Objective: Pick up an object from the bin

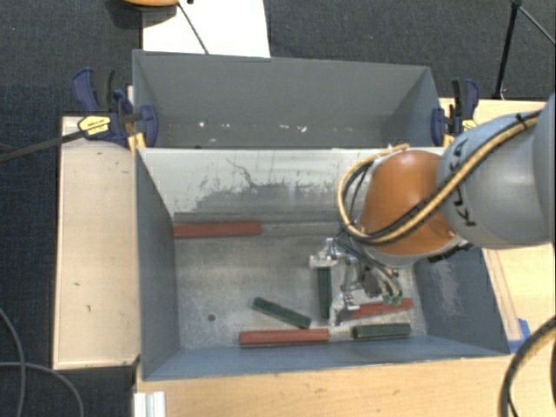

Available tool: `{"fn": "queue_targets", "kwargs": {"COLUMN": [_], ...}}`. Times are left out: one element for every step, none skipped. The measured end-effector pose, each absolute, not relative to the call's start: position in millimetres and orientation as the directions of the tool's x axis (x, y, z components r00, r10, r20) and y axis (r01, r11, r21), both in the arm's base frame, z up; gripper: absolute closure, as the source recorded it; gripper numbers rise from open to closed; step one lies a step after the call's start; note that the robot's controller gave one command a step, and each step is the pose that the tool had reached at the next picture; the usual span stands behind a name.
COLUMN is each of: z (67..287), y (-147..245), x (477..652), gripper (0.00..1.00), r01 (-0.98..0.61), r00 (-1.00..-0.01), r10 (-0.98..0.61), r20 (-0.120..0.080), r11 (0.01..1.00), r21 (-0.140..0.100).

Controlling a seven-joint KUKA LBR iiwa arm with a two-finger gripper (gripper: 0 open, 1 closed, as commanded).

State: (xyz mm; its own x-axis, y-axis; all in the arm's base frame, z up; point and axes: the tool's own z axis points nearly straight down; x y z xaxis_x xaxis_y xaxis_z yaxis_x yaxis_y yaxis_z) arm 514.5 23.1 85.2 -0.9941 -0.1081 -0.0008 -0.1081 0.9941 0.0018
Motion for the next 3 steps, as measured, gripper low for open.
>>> {"fn": "queue_targets", "kwargs": {"z": [85, 76, 76], "y": [-4, 21, 21], "x": [498.6, 573.9, 573.9], "gripper": [0.00, 1.00, 1.00], "r01": [-0.263, -0.449, -0.447], "r00": [-0.965, -0.894, -0.894], "r10": [-0.263, -0.449, -0.447], "r20": [0.000, -0.013, -0.013], "r11": [0.965, 0.894, 0.894], "r21": [-0.003, -0.003, -0.003]}}
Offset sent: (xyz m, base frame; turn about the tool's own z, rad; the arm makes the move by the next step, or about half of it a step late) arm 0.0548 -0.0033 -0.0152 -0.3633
